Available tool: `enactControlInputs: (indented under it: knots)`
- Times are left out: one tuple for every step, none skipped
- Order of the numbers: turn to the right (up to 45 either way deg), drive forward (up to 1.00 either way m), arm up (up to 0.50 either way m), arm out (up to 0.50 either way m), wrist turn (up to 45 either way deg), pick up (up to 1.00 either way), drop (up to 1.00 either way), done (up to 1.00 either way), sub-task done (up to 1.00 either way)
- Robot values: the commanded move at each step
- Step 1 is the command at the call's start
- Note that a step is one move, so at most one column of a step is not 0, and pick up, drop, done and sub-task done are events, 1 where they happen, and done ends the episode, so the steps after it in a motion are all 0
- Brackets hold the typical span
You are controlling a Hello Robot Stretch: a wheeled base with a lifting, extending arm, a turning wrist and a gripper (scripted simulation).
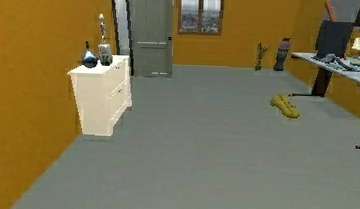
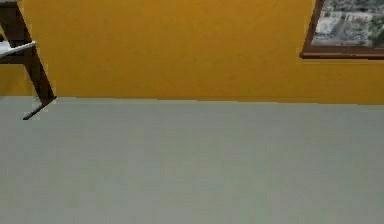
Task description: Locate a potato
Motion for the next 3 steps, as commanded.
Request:
enactControlInputs:
  knots:
    - [0.0,1.0,0.0,0.0,0.0,0.0,0.0,0.0,0.0]
    - [-18.0,0.0,0.0,0.0,0.0,0.0,0.0,0.0,0.0]
    - [0.0,0.1,0.0,0.0,0.0,0.0,0.0,0.0,0.0]
